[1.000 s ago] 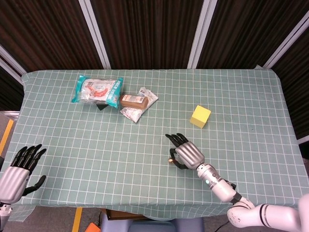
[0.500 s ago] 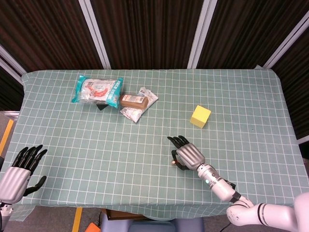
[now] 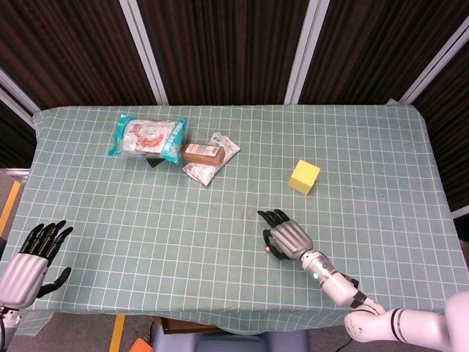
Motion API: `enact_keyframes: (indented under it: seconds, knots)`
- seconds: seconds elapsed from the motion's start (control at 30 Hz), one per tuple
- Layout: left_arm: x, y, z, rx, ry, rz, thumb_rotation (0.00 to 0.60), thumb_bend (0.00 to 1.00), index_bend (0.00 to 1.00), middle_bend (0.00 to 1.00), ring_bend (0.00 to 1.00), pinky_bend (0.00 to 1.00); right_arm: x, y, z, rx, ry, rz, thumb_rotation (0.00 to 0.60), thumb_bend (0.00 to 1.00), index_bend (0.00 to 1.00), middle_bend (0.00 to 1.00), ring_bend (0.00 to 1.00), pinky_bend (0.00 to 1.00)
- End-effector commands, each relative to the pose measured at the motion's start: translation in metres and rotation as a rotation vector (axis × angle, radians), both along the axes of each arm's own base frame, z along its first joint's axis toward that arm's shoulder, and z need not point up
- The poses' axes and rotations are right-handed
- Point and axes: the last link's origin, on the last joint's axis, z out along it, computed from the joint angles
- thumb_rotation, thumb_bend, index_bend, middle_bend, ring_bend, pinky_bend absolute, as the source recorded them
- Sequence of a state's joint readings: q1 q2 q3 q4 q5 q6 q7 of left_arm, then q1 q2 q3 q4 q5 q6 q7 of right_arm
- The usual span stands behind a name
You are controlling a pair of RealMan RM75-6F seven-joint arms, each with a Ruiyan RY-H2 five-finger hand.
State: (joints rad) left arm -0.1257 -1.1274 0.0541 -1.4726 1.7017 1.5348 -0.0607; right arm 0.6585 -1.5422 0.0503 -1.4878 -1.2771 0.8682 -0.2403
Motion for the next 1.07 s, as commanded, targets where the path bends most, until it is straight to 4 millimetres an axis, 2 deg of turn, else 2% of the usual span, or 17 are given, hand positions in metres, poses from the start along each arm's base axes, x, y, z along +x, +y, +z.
enact_keyframes:
  seconds: [0.03, 0.17, 0.27, 0.33, 0.43, 0.57, 0.73, 0.8, 0.93, 1.07]
  knots:
    - [0.0, 0.0, 0.0, -0.001, 0.0, 0.0, 0.6, 0.36, 0.0, 0.0, 0.0, 0.05, 0.0, 0.0, 0.003, 0.001, 0.003, -0.006, 0.6, 0.65, 0.54, 0.06, 0.0, 0.0]
    - [0.0, 0.0, 0.001, 0.001, 0.0, 0.003, 0.6, 0.36, 0.0, 0.0, 0.0, 0.05, 0.0, 0.002, 0.009, 0.002, 0.011, -0.01, 0.6, 0.65, 0.45, 0.03, 0.0, 0.0]
    - [0.0, -0.001, 0.002, 0.007, -0.001, 0.002, 0.6, 0.36, 0.0, 0.0, 0.0, 0.05, -0.002, 0.005, 0.022, -0.015, 0.01, -0.016, 0.6, 0.65, 0.28, 0.0, 0.0, 0.0]
    - [0.0, -0.001, 0.003, 0.012, -0.002, 0.001, 0.6, 0.36, 0.0, 0.0, 0.0, 0.05, -0.006, 0.01, 0.04, -0.052, 0.009, -0.02, 0.6, 0.65, 0.14, 0.0, 0.0, 0.0]
    - [0.0, -0.001, 0.005, 0.02, -0.003, 0.004, 0.6, 0.36, 0.0, 0.0, 0.0, 0.05, -0.019, 0.026, 0.077, -0.148, 0.017, -0.028, 0.6, 0.62, 0.02, 0.0, 0.0, 0.0]
    - [-0.002, 0.001, 0.008, 0.046, -0.004, 0.011, 0.6, 0.36, 0.0, 0.0, 0.0, 0.05, -0.054, 0.065, 0.136, -0.397, 0.002, -0.058, 0.6, 0.53, 0.0, 0.0, 0.0, 0.0]
    - [0.001, 0.001, 0.007, 0.057, -0.014, -0.022, 0.6, 0.36, 0.0, 0.0, 0.0, 0.05, -0.108, 0.122, 0.189, -0.648, 0.012, -0.159, 0.6, 0.47, 0.0, 0.0, 0.0, 0.0]
    - [0.003, -0.001, 0.004, 0.054, -0.013, -0.036, 0.6, 0.37, 0.0, 0.0, 0.0, 0.05, -0.123, 0.135, 0.198, -0.71, 0.029, -0.197, 0.6, 0.45, 0.0, 0.0, 0.0, 0.0]
    - [0.005, 0.001, -0.001, 0.068, 0.006, -0.036, 0.6, 0.37, 0.0, 0.0, 0.0, 0.05, -0.125, 0.139, 0.21, -0.717, 0.026, -0.183, 0.6, 0.41, 0.0, 0.0, 0.0, 0.0]
    - [0.006, 0.002, -0.004, 0.067, 0.016, -0.027, 0.6, 0.37, 0.0, 0.0, 0.0, 0.05, -0.129, 0.139, 0.211, -0.707, 0.048, -0.197, 0.6, 0.4, 0.0, 0.0, 0.0, 0.0]
